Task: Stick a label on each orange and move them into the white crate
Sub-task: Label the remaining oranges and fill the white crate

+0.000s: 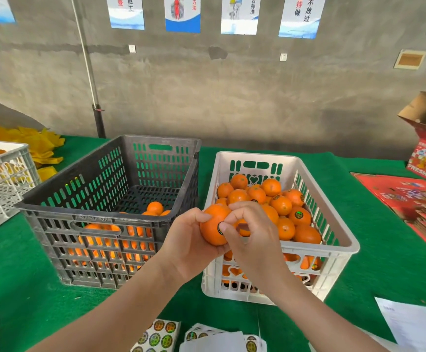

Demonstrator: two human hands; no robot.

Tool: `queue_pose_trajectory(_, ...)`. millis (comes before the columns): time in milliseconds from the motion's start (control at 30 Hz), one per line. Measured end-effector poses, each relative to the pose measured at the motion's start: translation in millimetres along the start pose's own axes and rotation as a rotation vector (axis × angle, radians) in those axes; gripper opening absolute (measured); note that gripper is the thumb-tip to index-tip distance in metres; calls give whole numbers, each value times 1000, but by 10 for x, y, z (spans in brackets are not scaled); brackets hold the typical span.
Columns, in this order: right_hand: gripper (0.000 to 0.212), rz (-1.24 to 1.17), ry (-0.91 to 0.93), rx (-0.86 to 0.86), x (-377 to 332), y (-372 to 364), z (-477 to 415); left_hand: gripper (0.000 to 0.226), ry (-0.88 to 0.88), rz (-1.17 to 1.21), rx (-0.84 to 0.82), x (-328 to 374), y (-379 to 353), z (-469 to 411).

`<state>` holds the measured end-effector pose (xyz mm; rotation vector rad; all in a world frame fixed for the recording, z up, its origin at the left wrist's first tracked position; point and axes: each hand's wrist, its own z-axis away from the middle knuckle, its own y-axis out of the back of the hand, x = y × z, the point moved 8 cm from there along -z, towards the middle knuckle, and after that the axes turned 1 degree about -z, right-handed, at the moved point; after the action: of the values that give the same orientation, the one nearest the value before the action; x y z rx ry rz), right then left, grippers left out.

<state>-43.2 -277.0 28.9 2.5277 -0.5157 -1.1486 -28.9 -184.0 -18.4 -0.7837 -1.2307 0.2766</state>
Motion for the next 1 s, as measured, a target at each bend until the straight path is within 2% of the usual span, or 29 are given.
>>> queue_pose_trajectory(100,8,13,57,44,-25,-6,47,59,12,6,7,-18,28,3)
queue_pose_trajectory(133,13,-5,55,43,-12,-18,64,57,18,7,17,-31,50,5)
queue_pose_trajectory(233,53,-149,-106,-24,134,-71,128,53,37,54,58,-112,160,12)
queue_pose_trajectory(267,58,-161,-117,-64,166,-106,166,51,38,58,59,-142,188,14)
queue_pose_trajectory(367,60,-16,12,-213,146,-268,270,42,35,36,37,-209,212,-22)
queue_pose_trajectory(433,67,-31,-45,-189,244,-225,205,37,8,-19,43,-209,189,-131)
queue_pose_trajectory(500,68,-33,-121,-99,427,-55,65,29,-103,-267,101,-139,185,-302)
queue_pose_trajectory(600,66,114,-235,2,781,270,-163,21,-353,-907,221,27,128,-542)
queue_pose_trajectory(667,65,244,-347,64,1082,534,-281,28,-362,-1353,295,-6,128,-711)
queue_pose_trajectory(733,66,408,-485,58,1394,776,-329,30,-286,-1612,310,-98,151,-846)
queue_pose_trajectory(800,69,577,-651,-49,1711,898,-276,29,-226,-1729,324,-152,173,-909)
queue_pose_trajectory(867,71,673,-764,-185,1909,892,-179,28,-223,-1751,349,-135,176,-928)
queue_pose_trajectory(933,67,698,-816,-265,1989,852,-125,26,-254,-1737,349,-117,163,-918)
queue_pose_trajectory(1000,63,746,-791,-245,1918,865,-136,24,-281,-1717,323,-125,151,-900)
